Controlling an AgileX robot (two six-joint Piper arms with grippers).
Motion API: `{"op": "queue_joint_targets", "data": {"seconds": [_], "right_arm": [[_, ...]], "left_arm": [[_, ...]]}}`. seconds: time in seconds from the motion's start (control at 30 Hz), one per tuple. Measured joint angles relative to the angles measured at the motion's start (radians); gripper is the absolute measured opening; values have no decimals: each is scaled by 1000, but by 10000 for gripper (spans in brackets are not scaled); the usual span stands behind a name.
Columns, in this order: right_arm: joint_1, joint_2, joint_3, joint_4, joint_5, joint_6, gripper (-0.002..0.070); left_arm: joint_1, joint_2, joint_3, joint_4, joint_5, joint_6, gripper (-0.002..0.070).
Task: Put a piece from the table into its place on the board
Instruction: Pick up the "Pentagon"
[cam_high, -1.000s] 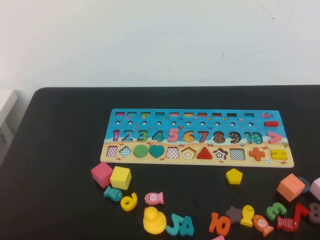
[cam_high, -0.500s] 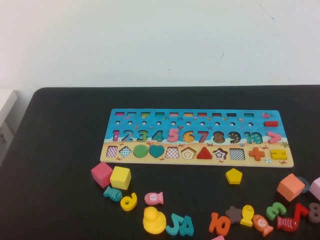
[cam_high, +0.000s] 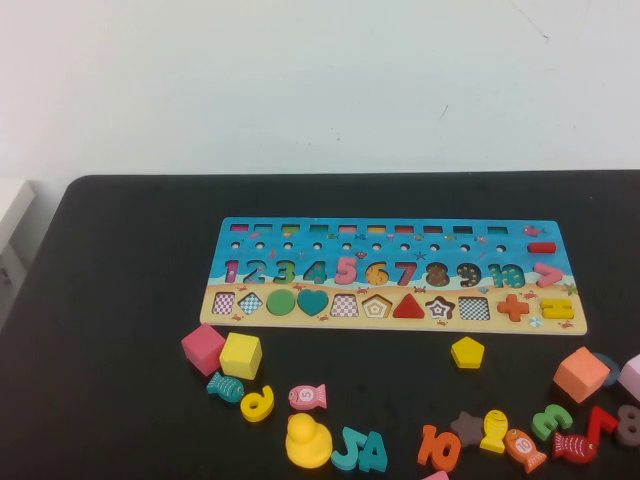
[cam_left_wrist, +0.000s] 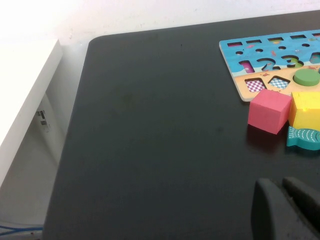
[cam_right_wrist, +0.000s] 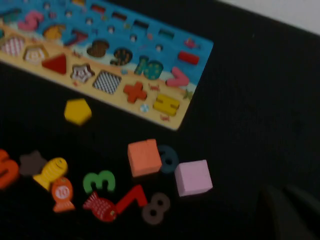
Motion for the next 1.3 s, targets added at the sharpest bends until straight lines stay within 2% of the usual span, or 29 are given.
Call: {"op": "queue_joint_targets", "data": {"seconds": [0.1, 0.23, 0.4, 0.6, 0.67, 0.8, 1.0, 1.2, 1.3], "right_arm": [[0, 141, 0, 0, -45, -76, 19], [0, 322, -20, 32, -92, 151, 18], [46, 523, -110, 118, -70, 211, 25], [249, 645, -245, 76, -57, 223, 111], [338, 672, -284, -11, -57, 259, 125], [425, 712, -301, -149, -57, 321, 133], [438, 812, -301, -290, -60, 301, 134], [441, 915, -321, -279, -123, 568, 134], [458, 956, -361, -234, -121, 639, 134]], "left_arm": [[0, 0, 0, 0, 0, 0, -1], [0, 0, 0, 0, 0, 0, -1], [0, 0, 0, 0, 0, 0, -1], [0, 0, 0, 0, 0, 0, -1], [0, 0, 0, 0, 0, 0, -1], [0, 0, 0, 0, 0, 0, -1], [0, 0, 0, 0, 0, 0, -1], [0, 0, 0, 0, 0, 0, -1], [0, 0, 0, 0, 0, 0, -1]]}}
